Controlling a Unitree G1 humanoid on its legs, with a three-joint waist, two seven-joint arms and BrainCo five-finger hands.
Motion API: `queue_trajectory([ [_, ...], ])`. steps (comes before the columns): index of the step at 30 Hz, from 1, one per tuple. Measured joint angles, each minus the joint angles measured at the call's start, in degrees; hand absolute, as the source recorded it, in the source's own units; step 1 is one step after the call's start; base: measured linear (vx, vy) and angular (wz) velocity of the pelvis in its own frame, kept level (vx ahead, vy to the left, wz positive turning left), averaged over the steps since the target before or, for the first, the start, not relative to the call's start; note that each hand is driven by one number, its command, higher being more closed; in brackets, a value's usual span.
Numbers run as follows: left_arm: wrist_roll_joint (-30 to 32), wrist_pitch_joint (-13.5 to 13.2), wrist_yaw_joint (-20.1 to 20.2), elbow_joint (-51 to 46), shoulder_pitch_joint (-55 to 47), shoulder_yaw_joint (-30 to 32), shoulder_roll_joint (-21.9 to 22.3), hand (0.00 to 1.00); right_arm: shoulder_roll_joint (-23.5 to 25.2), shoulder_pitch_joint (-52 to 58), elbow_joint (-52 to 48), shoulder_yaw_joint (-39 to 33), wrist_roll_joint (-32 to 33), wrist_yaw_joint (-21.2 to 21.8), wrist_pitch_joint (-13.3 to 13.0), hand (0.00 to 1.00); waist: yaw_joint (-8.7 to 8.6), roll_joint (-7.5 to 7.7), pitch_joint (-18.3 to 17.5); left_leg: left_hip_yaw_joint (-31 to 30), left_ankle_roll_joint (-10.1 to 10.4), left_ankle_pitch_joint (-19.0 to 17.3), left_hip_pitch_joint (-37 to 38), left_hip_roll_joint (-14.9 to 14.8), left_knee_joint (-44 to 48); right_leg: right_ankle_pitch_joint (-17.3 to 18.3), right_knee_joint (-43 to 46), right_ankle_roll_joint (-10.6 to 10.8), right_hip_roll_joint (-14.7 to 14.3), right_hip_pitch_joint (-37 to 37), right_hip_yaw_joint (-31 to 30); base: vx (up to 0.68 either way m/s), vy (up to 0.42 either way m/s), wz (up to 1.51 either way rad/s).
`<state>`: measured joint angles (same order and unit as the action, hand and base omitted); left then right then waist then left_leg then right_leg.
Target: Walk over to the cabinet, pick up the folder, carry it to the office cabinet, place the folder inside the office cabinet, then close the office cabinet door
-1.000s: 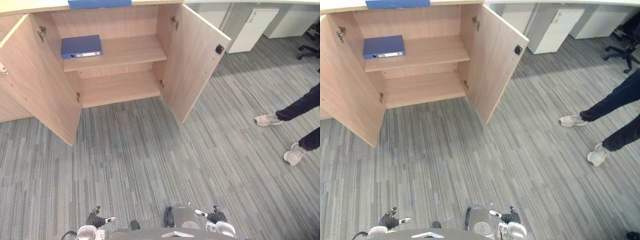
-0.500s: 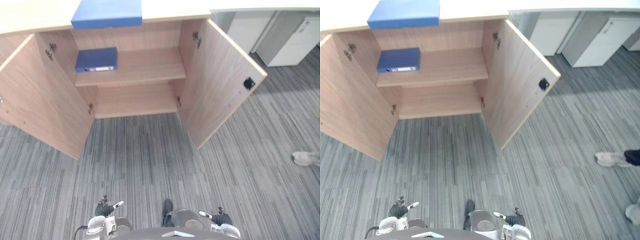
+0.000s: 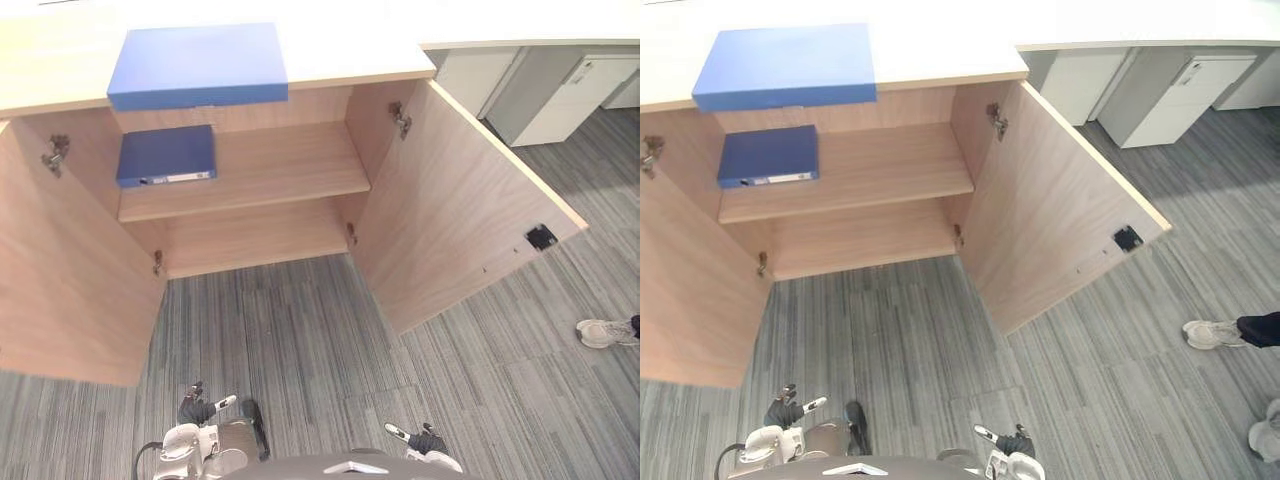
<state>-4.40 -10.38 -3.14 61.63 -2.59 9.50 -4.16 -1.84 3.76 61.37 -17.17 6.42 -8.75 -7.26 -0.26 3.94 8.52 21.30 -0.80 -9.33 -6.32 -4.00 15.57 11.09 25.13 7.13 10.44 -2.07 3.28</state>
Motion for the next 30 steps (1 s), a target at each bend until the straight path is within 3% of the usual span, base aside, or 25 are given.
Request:
queue_trajectory([
  [1,-0.01,0.25,0.1,0.65,0.01,-1.27,-0.51,0.0,-0.33,-0.41,0.15,-0.03,0.0,0.08,-0.05,0.0,-0.32,-0.58,0.4,-0.12,-0.81,-1.31,3.32,0.74,-0.88,0.31,10.89,2.3,0.64,3.8,-1.32,0.4,0.228,-0.25],
  [2,0.0,0.29,0.1,0.99,0.03,-1.99,-0.75,0.0,-0.46,-0.69,0.28,0.0,0.0,0.1,-0.03,0.0,-0.74,-0.66,0.44,-0.37,-1.04,-1.78,5.01,0.93,-1.2,1.32,15.3,2.5,0.55,5.21,-1.24,0.42,0.173,0.04],
  [4,0.0,0.48,0.21,2.27,-0.06,-3.52,-0.87,0.0,-1.11,-1.59,-0.01,1.02,-0.1,0.17,-0.09,0.0,-1.64,-1.7,0.55,-0.86,-1.08,-1.95,11.87,1.04,-5.29,6.22,22.36,-1.92,-1.45,10.46,1.98,0.45,0.12,0.15],
  [7,0.03,0.64,0.24,2.47,-0.08,-3.27,-0.13,0.0,-1.09,-2.07,-2.18,1.38,-0.1,0.76,-0.46,0.0,-2.08,-3.04,1.19,-1.06,-1.07,-1.95,16.19,-0.25,-7.83,7.84,15.12,-5.39,-5.49,18.13,5.52,0.45,0.006,0.19],
  [8,0.03,0.67,0.24,2.48,-0.1,-3.17,0.05,0.0,-1.11,-2.15,-2.45,1.38,-0.08,0.8,-0.51,0.0,-2.22,-3.22,1.3,-1.2,-1.06,-1.95,16.82,-0.56,-7.97,7.25,12.45,-5.81,-6.25,19.41,5.62,0.43,-0.087,0.37],
  [10,0.02,0.69,0.19,2.39,-0.47,-2.76,0.69,0.0,-1.1,-2.06,-3.22,1.53,-0.07,0.78,-0.47,0.0,-2.89,-3.28,1.34,-2.23,-0.14,-2.26,19.19,-0.93,-8.84,1.29,1.6,-6.48,-7.5,21.41,5.56,0.43,-0.126,0.49],
  [11,0.16,0.68,0.21,1.99,-0.86,-2.61,0.7,0.0,-1.03,-1.17,-3.77,2.46,-0.07,0.72,-0.43,0.0,-3.15,-2.47,1.12,-2.94,2.66,-3.62,20.83,0.04,-8.95,-9.28,-6.89,-6.96,-7.45,20.85,4.86,0.49,-0.162,0.43],
  [12,0.21,0.86,0.17,2.32,-0.48,-1.37,2.02,0.0,-2.46,-1.3,-3.83,2.55,-0.24,0.86,-0.29,0.0,-2.63,-4.74,0.94,-3.47,4.76,-4.99,22.86,-1.99,-9.34,-11.68,-3.62,-8.84,-8.51,20.94,5.51,0.47,-0.147,0.33],
  [14,1.51,0.57,0.27,1.81,-0.34,-0.1,5.26,0.0,-3.81,-1.04,-4.08,2.21,-0.58,0.74,-0.22,0.0,-2.98,-7.47,0.52,-3.96,5.98,-2.55,22.23,-3.55,-7.58,-7.01,-2.32,-9.15,-8.7,20.41,6.98,0.44,-0.177,0.32],
  [15,1.9,0.45,0.38,1.71,-0.18,0.1,5.36,0.0,-3.97,-0.98,-4.02,2.26,-0.6,0.71,-0.07,0.0,-3.13,-7.89,0.64,-4.06,6.21,-1.8,21.82,-4.05,-6.0,-6.35,-2.42,-9.5,-8.69,19.27,7.47,0.37,-0.197,0.44],
  [17,2.36,0.57,0.84,1.28,0.24,1.13,5.36,0.0,-3.99,0.19,-4.06,2.48,-0.59,0.67,0.17,0.0,-3.34,-7.1,1.22,-4.79,6.43,-1.12,18.61,-6.72,4.35,-4.76,-4.19,-9.63,-8.68,14.93,8.81,0.27,-0.201,0.53],
  [19,2.36,0.34,0.93,-1.53,0.12,2.79,6.03,0.0,-3.95,1.7,-4.23,3.09,-0.55,0.59,0.21,0.0,-2.12,-6.37,1.13,-4.74,7.18,-1.78,10.58,-10.61,25.04,-3.02,-6.74,-9.71,-8.87,9.18,10.48,0.26,-0.186,0.42],
  [21,2.36,0.3,0.88,-2.49,0.12,3.34,6.61,0.0,-3.95,1.82,-4.18,3.07,-0.06,0.58,0.24,0.0,-1.77,-6.34,1.06,-1.51,6.08,-2.44,7.69,-12.57,29.16,-2.44,-8.43,-9.11,-9.14,6.58,10.67,0.18,-0.068,0.03],
  [24,2.41,0.25,0.93,-3.16,0.22,3.98,6.9,0.0,-3.71,2.4,-4.21,2.84,-0.05,0.58,0.29,0.0,-0.81,-6.1,0.41,2.51,4.27,-3.8,4.44,-13.56,22.26,-2.45,-11.05,-8.48,-9.32,3.75,9.58,0.19,0.031,-0.26],
  [26,2.44,0.28,0.92,-3.09,0.24,3.99,6.77,0.0,-3.36,2.71,-4.17,2.44,-0.04,0.56,0.31,0.0,-0.54,-5.73,-0.04,2.02,4.23,-3.48,4.42,-12.19,10.15,-2.79,-11.55,-8.22,-9.05,2.88,8.27,0.22,0.158,-0.35],
  [28,2.46,0.29,0.93,-2.51,0.25,3.9,6.88,0.0,-3.33,2.86,-4.2,2.25,-0.06,0.6,0.31,0.0,-0.55,-6.08,-0.82,0.37,4.51,4.43,4.65,-9.98,-0.8,-2.29,-11.2,-6.66,-8.79,2.99,7.23,0.19,0.198,-0.22],
  [30,2.47,0.38,0.91,-1.88,0.45,3.82,5.97,0.0,-1.93,3.02,-3.87,1.02,-0.1,0.58,0.83,0.0,-0.59,-4.08,-2.08,0.93,4.55,4.87,6.53,-7.22,-3.3,-2.97,-13.19,-4.49,-7.36,1.87,5.13,0.18,0.162,-0.18],
])
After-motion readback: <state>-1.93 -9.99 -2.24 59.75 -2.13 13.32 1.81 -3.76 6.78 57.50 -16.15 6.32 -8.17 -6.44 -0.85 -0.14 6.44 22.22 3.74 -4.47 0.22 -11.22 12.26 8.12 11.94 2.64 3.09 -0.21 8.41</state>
